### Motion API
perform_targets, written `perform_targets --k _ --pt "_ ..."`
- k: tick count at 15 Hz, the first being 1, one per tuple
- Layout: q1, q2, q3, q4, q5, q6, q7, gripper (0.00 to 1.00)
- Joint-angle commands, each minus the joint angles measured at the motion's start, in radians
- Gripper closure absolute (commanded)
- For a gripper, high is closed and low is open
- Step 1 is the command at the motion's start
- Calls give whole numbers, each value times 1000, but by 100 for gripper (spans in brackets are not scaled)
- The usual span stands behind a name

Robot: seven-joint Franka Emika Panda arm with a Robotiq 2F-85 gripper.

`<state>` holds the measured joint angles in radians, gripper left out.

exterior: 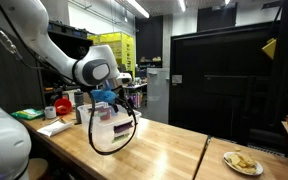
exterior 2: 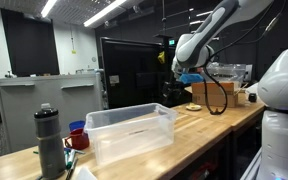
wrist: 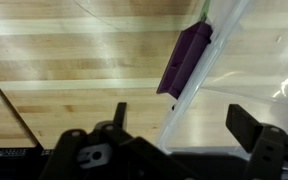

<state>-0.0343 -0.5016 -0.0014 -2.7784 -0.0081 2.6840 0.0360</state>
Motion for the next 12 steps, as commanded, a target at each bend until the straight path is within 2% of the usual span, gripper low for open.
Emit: perform_targets --k 1,7,12 --pt "25 -65 54 4 -65 -112 -44 0" --pt "125 -95 185 2 -121 -185 -17 0" --pt "191 -63 316 8 -168 -213 46 0"
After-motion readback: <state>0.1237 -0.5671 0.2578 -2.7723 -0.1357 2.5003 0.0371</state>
